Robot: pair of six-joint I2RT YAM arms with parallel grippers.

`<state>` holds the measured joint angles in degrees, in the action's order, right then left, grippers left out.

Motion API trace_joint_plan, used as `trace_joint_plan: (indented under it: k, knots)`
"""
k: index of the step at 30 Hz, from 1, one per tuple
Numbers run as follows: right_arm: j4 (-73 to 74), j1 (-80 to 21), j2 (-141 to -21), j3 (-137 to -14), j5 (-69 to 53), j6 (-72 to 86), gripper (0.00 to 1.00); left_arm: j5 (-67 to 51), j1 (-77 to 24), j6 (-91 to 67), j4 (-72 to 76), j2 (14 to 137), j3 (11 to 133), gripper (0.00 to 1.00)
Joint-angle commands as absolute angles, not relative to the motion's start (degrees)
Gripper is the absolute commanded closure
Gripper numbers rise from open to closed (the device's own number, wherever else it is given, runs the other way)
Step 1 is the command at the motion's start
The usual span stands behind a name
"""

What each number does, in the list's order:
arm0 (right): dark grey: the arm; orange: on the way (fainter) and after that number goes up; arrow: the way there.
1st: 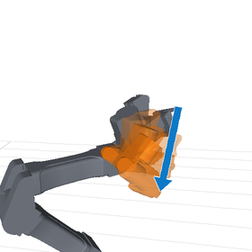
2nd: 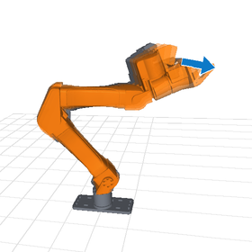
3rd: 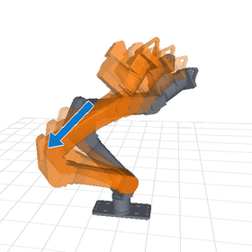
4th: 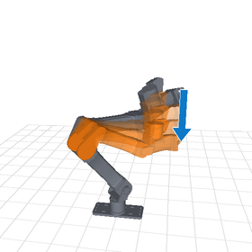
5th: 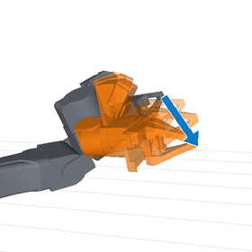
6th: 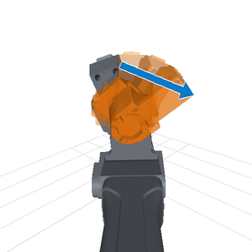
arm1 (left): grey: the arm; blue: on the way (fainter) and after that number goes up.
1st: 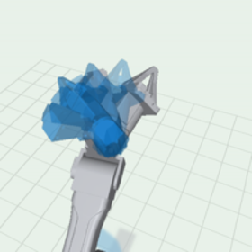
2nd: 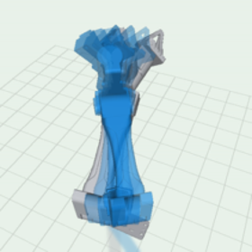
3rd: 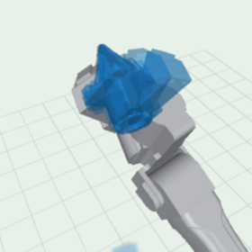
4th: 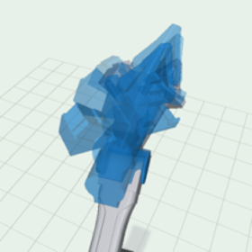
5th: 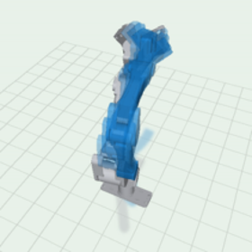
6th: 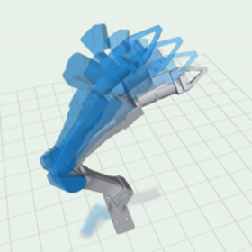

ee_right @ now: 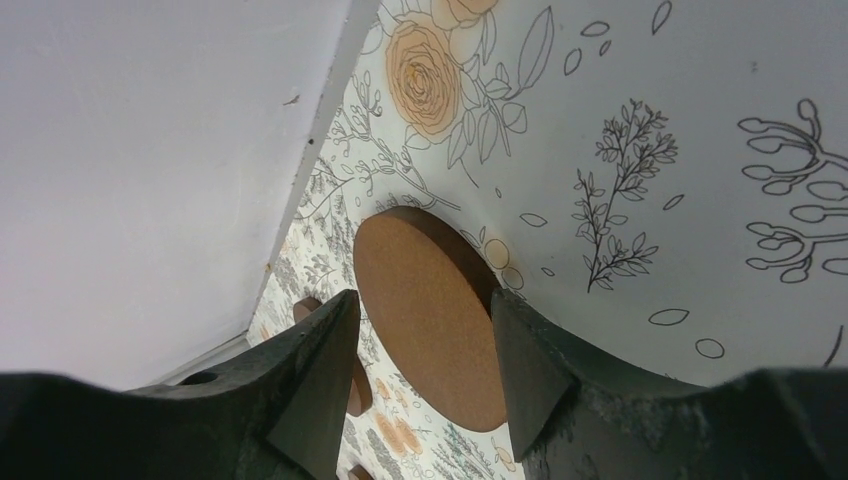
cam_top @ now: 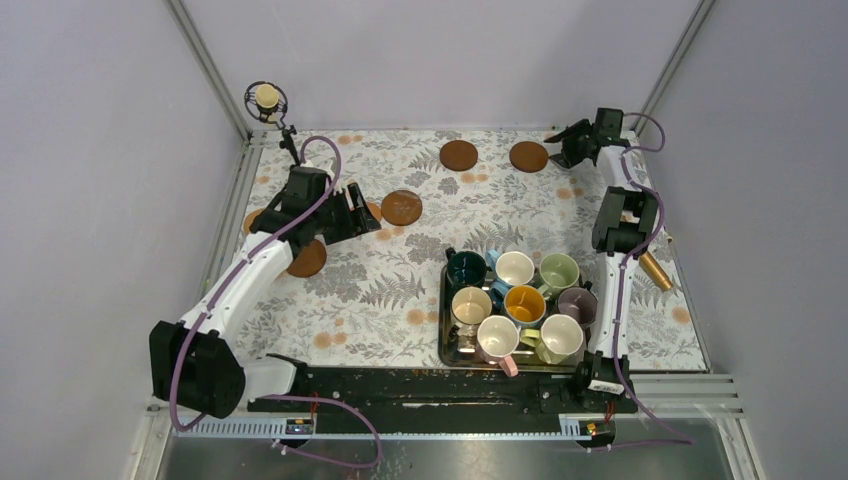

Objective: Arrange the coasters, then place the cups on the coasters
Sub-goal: Move the coaster to the center of the board.

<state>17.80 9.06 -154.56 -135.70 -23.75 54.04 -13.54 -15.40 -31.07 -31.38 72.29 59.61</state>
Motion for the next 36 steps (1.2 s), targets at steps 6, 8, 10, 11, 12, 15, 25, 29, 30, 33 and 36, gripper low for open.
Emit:
trace_joint_plan:
  k: [6,8,10,11,12,15,25,29,30,33,36]
  knots:
    - [24.2,7.1,-151.1,-133.3,-23.9,50.9,0.41,-15.3,-15.1,-30.1,-29.4,68.3,60.7,0.35]
    - [26.0,6.7,-151.1,-134.0,-23.8,49.8,0.41,-15.3,-15.1,-30.0,-29.4,68.2,60.7,0.35]
    - [28.1,6.2,-150.9,-134.6,-23.6,48.2,0.41,-15.6,-14.9,-29.9,-29.4,68.1,60.8,0.35]
    - [29.1,6.0,-150.7,-134.6,-23.4,47.4,0.42,-15.7,-14.8,-29.9,-29.4,68.0,60.7,0.35]
    - [29.8,5.7,-150.5,-134.5,-23.4,46.7,0.43,-15.7,-14.8,-29.9,-29.4,67.9,60.8,0.35]
    - [32.1,5.1,-149.9,-134.4,-23.0,44.8,0.45,-15.6,-14.8,-29.8,-29.4,67.8,60.8,0.35]
    - [37.4,4.0,-149.7,-136.1,-21.1,42.1,0.63,-15.6,-14.6,-30.2,-29.1,67.5,60.5,0.36]
    - [36.7,3.8,-149.4,-136.0,-26.6,41.7,0.66,-15.7,-14.5,-30.4,-29.1,67.2,60.6,0.36]
    - [34.6,3.8,-148.6,-135.9,-29.2,41.6,0.65,-15.7,-14.6,-30.4,-29.0,67.1,60.6,0.36]
    - [26.2,4.0,-144.8,-135.4,-32.1,42.1,0.64,-15.8,-14.6,-30.3,-28.7,67.1,60.4,0.36]
    - [19.5,5.2,-142.3,-135.7,-27.7,44.0,0.64,-16.5,-14.6,-30.6,-28.6,67.1,60.4,0.36]
